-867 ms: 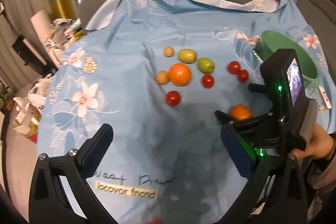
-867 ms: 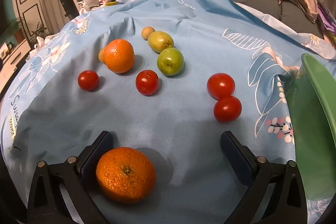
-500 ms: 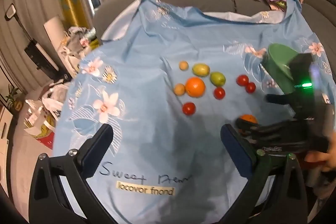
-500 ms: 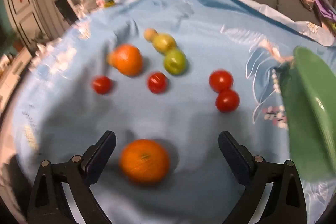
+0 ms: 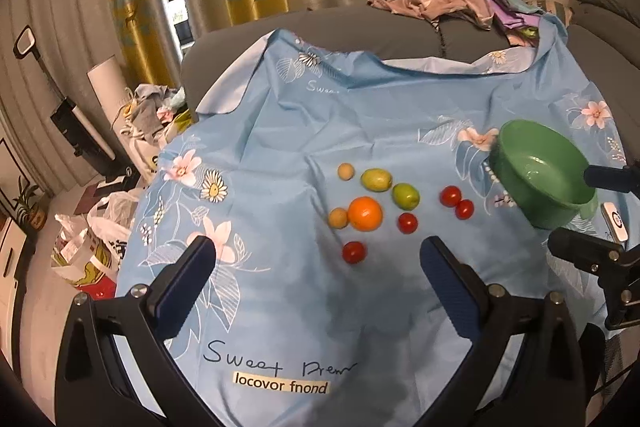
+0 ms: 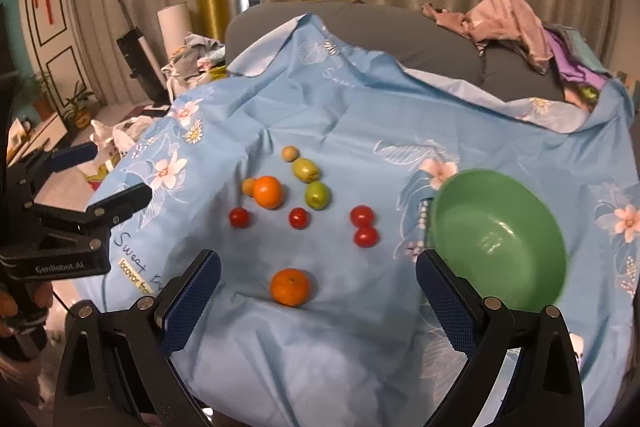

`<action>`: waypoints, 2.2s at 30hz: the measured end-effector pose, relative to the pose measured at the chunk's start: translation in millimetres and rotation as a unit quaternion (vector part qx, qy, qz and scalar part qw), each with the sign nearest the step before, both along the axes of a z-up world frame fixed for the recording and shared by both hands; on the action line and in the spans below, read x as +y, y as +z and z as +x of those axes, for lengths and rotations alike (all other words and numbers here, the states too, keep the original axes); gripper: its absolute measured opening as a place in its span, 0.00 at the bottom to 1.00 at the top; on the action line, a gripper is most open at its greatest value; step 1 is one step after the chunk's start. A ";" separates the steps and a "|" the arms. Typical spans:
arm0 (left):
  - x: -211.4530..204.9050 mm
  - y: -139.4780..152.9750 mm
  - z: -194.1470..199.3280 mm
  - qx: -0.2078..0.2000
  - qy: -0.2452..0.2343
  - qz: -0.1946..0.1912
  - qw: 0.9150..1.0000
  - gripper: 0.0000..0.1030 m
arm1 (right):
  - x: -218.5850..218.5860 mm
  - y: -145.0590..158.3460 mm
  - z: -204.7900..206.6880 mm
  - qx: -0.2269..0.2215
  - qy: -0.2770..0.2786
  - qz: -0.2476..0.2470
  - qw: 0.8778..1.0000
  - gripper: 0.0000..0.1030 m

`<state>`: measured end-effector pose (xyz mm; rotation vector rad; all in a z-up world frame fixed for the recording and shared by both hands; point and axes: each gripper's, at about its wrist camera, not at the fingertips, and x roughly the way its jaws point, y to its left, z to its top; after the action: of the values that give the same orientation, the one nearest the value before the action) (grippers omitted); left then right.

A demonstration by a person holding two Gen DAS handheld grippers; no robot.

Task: Organize fruits
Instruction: 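Move the right tool toward the mandarin orange on the cloth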

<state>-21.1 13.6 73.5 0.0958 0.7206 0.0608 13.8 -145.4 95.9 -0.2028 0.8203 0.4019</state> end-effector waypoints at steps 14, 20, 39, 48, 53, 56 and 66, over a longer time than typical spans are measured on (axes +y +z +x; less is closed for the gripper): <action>-6.1 -4.5 -2.0 0.006 -0.006 -0.001 1.000 0.99 | -2.0 -5.9 -4.5 0.001 -0.001 0.008 1.000 0.96; -5.2 -5.9 -2.6 0.007 -0.010 -0.003 1.000 0.99 | -2.3 -5.1 -3.8 0.002 -0.001 0.008 1.000 0.96; -7.6 -9.8 -0.4 0.016 -0.018 -0.005 1.000 0.99 | -3.7 -11.2 -2.3 0.007 -0.003 0.006 1.000 0.96; -10.0 -11.5 0.6 0.019 -0.020 -0.006 1.000 0.99 | -3.8 -10.2 -1.4 0.008 -0.003 0.007 1.000 0.96; -10.5 -13.5 2.7 0.023 -0.023 -0.007 0.999 0.99 | -4.8 -14.1 -0.6 0.012 -0.004 0.006 1.000 0.96; -11.5 -15.1 4.2 0.026 -0.024 -0.008 0.999 0.99 | -5.3 -16.2 0.6 0.013 -0.004 0.007 1.000 0.96; -7.7 -35.6 10.2 0.050 -0.043 -0.036 0.997 0.99 | -6.9 -37.0 5.8 0.036 -0.011 0.007 0.999 0.96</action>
<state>-10.9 5.9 37.9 0.0613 0.8179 -0.0524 19.6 -152.3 58.9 -0.1675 0.8889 0.3951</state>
